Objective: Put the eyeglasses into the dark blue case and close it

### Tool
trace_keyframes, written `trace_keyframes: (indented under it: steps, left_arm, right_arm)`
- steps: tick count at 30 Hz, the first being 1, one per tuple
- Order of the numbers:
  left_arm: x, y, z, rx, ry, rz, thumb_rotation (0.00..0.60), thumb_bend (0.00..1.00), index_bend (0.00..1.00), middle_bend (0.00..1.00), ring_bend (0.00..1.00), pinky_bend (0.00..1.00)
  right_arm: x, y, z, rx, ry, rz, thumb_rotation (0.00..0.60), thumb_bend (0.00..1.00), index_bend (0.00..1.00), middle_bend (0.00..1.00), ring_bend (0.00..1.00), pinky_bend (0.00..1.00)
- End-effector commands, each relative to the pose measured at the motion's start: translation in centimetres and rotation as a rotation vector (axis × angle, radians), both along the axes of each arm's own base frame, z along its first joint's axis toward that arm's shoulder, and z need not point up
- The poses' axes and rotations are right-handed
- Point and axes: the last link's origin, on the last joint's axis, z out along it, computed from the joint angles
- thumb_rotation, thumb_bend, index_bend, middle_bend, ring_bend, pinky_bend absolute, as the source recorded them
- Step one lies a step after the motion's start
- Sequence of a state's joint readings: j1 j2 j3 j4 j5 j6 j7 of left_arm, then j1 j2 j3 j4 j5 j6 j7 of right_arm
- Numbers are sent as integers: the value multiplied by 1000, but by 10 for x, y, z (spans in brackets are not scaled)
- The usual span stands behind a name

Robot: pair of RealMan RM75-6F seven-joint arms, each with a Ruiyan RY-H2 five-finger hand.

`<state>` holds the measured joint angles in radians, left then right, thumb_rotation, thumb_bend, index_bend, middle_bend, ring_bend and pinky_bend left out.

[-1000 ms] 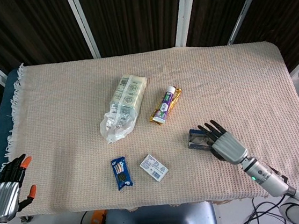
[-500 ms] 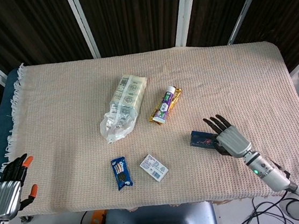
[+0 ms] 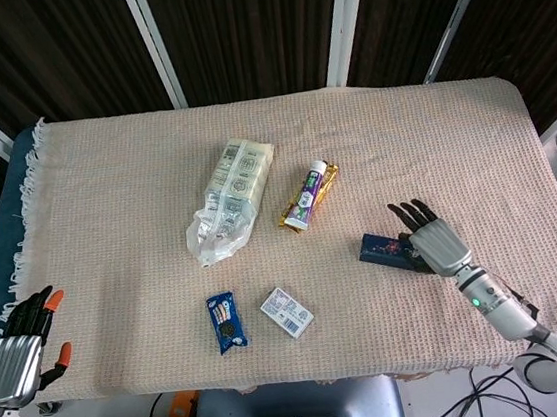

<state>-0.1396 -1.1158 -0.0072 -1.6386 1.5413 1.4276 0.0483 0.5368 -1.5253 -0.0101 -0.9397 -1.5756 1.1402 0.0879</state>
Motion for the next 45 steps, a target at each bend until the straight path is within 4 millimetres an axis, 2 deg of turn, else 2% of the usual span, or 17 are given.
trace_keyframes:
  steps: [1, 7, 13, 19, 27, 30, 33, 34, 37, 40, 42, 45]
  left_arm:
    - [0, 0, 0, -1, -1, 0, 600, 424, 0, 0, 0, 110]
    - [0, 0, 0, -3, -1, -1, 600, 424, 0, 0, 0, 111]
    - [0, 0, 0, -3, -1, 1, 600, 424, 0, 0, 0, 112]
    - [0, 0, 1, 0, -4, 0, 600, 423, 0, 0, 0, 112]
    - [1, -1, 1, 0, -7, -5, 600, 423, 0, 0, 0, 112]
    - [1, -2, 2, 7, -11, -7, 600, 422, 0, 0, 0, 112]
    - [1, -3, 4, 13, -19, -19, 600, 423, 0, 0, 0, 112]
    - [2, -3, 5, 15, -24, -28, 600, 423, 0, 0, 0, 111]
    - [3, -4, 5, 19, -37, -58, 600, 422, 0, 0, 0, 107]
    - [4, -6, 4, 12, -40, -79, 600, 418, 0, 0, 0, 103]
    - [5, -7, 3, 8, -39, -89, 600, 416, 0, 0, 0, 102]
    - [6, -10, 1, 1, -29, -103, 600, 413, 0, 0, 0, 102]
  right_arm:
    - [-3, -2, 1, 0, 3, -11, 600, 721, 679, 122, 0, 114]
    - [-10, -8, 4, 0, 16, -47, 600, 721, 554, 101, 0, 92]
    - [-13, -12, 9, -18, 19, -66, 600, 714, 478, 73, 0, 75]
    - [-16, -14, 21, -61, 0, -83, 600, 635, 423, 54, 0, 60]
    - [-12, 5, 29, -43, -29, -38, 600, 604, 421, 45, 0, 33]
    - [-12, 24, 33, -51, -22, -20, 600, 508, 385, 28, 0, 13]
    - [-11, 53, 42, -79, -24, -24, 600, 371, 250, 2, 0, 0]
    - [-9, 70, 48, -106, -28, -30, 600, 343, 189, 0, 0, 0]
    - [-6, 115, 66, -203, -9, -61, 600, 327, 77, 0, 0, 0]
    - [-8, 151, 81, -287, 18, -129, 600, 301, 47, 0, 0, 0]
    - [-7, 161, 87, -310, -1, -178, 600, 276, 21, 0, 0, 0]
    - [-2, 162, 98, -338, -25, -161, 600, 271, 0, 0, 0, 0]
